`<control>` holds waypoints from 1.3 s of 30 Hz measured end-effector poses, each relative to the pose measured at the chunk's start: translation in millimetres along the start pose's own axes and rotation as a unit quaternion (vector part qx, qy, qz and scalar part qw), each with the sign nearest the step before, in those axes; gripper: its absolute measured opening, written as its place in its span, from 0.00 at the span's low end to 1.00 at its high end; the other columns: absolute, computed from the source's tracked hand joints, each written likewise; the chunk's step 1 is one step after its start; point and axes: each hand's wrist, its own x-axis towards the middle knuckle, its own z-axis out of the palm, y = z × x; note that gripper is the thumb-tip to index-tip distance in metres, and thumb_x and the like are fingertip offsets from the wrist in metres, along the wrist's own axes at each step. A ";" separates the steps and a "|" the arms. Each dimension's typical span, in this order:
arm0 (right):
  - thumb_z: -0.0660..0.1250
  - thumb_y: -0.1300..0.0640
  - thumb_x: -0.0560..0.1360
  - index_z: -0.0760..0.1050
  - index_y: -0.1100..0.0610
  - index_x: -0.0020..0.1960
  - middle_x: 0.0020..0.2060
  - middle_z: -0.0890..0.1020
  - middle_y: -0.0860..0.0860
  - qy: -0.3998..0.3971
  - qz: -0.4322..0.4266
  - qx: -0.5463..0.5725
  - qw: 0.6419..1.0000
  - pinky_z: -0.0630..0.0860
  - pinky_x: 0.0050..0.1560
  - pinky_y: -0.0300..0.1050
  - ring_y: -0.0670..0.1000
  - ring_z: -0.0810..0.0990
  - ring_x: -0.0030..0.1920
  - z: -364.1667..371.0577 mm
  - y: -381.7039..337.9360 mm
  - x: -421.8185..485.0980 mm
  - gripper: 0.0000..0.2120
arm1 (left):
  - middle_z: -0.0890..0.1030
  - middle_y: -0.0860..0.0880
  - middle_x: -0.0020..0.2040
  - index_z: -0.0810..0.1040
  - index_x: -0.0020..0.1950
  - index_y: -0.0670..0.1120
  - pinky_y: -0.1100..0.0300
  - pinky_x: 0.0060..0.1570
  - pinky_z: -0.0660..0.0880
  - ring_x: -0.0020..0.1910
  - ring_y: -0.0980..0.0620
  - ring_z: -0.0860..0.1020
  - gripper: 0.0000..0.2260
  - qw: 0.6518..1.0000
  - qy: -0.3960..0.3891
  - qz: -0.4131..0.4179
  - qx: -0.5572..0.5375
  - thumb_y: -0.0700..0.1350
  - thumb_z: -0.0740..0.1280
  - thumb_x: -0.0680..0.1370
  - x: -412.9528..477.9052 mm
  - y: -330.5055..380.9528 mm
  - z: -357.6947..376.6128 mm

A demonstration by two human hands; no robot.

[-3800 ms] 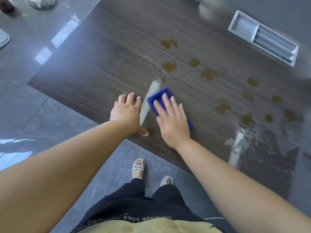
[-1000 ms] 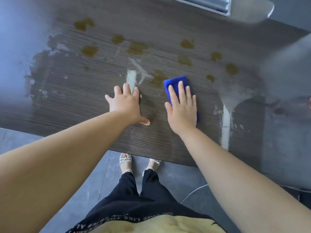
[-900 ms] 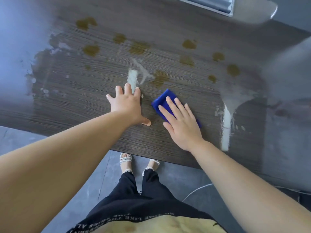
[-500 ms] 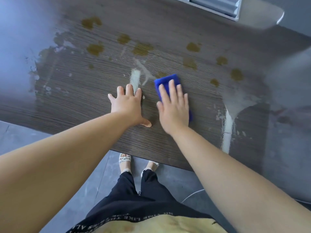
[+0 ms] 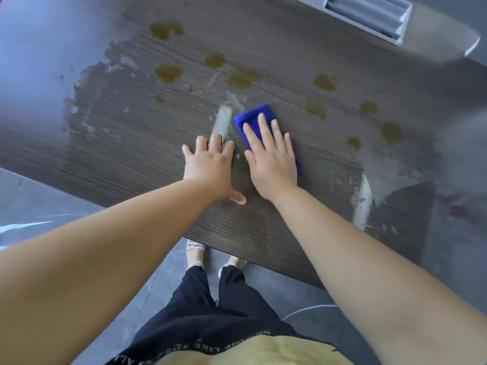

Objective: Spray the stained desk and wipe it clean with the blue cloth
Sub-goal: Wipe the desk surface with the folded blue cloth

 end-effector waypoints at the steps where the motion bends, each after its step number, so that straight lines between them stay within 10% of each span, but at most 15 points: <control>1: 0.50 0.50 0.81 0.53 0.49 0.76 0.76 0.54 0.54 0.000 -0.047 -0.007 0.999 0.50 0.73 0.57 0.58 0.51 0.76 2.1 6.1 -13.3 0.24 | 0.58 0.46 0.71 0.57 0.73 0.48 0.39 0.68 0.59 0.69 0.42 0.58 0.52 1.000 0.003 0.002 -0.001 0.69 0.73 0.57 -0.2 -0.2 0.5; 4: 0.48 0.49 0.80 0.57 0.50 0.75 0.75 0.58 0.54 -0.004 -0.072 -0.022 0.997 0.53 0.72 0.58 0.59 0.56 0.75 1.4 46.0 -37.2 0.24 | 0.59 0.47 0.71 0.58 0.72 0.48 0.39 0.68 0.58 0.68 0.42 0.59 0.51 1.000 0.008 0.007 -0.001 0.70 0.73 0.57 -0.6 -0.6 1.1; 11: 0.53 0.50 0.81 0.52 0.50 0.77 0.77 0.51 0.55 0.041 0.158 0.019 0.986 0.49 0.72 0.59 0.59 0.51 0.75 0.1 19.3 3.0 0.26 | 0.59 0.47 0.70 0.58 0.72 0.48 0.39 0.67 0.59 0.67 0.42 0.59 0.51 1.000 -0.001 0.005 0.000 0.70 0.73 0.57 0.4 -0.5 -0.6; 17: 0.51 0.49 0.79 0.60 0.50 0.74 0.74 0.61 0.55 -0.001 -0.123 -0.016 0.992 0.56 0.71 0.59 0.59 0.59 0.74 4.8 46.9 -69.4 0.24 | 0.59 0.46 0.70 0.58 0.72 0.48 0.38 0.68 0.59 0.67 0.41 0.59 0.51 1.000 -0.008 0.000 0.000 0.69 0.73 0.57 -1.3 0.3 -0.8; 24: 0.53 0.50 0.81 0.52 0.52 0.77 0.76 0.51 0.56 0.043 0.195 0.028 0.979 0.50 0.73 0.60 0.60 0.50 0.76 -2.5 55.2 -18.3 0.26 | 0.61 0.46 0.66 0.63 0.67 0.47 0.43 0.64 0.65 0.64 0.42 0.61 0.49 1.000 -0.017 -0.020 -0.005 0.67 0.76 0.54 1.2 7.3 -7.7; 31: 0.49 0.48 0.80 0.57 0.49 0.75 0.75 0.59 0.54 -0.033 -0.115 -0.023 0.993 0.56 0.72 0.58 0.58 0.57 0.74 8.5 76.7 -110.9 0.24 | 0.56 0.45 0.73 0.57 0.73 0.47 0.46 0.69 0.60 0.70 0.41 0.56 0.50 0.999 -0.008 -0.042 -0.020 0.64 0.76 0.59 -4.2 11.1 -1.1; 39: 0.52 0.50 0.82 0.50 0.50 0.77 0.77 0.49 0.54 0.049 0.300 0.054 0.951 0.47 0.74 0.58 0.58 0.49 0.76 -7.2 109.5 -57.4 0.25 | 0.55 0.47 0.73 0.53 0.75 0.49 0.46 0.69 0.59 0.72 0.43 0.54 0.52 0.998 0.030 0.030 -0.037 0.66 0.74 0.60 11.7 79.0 -10.8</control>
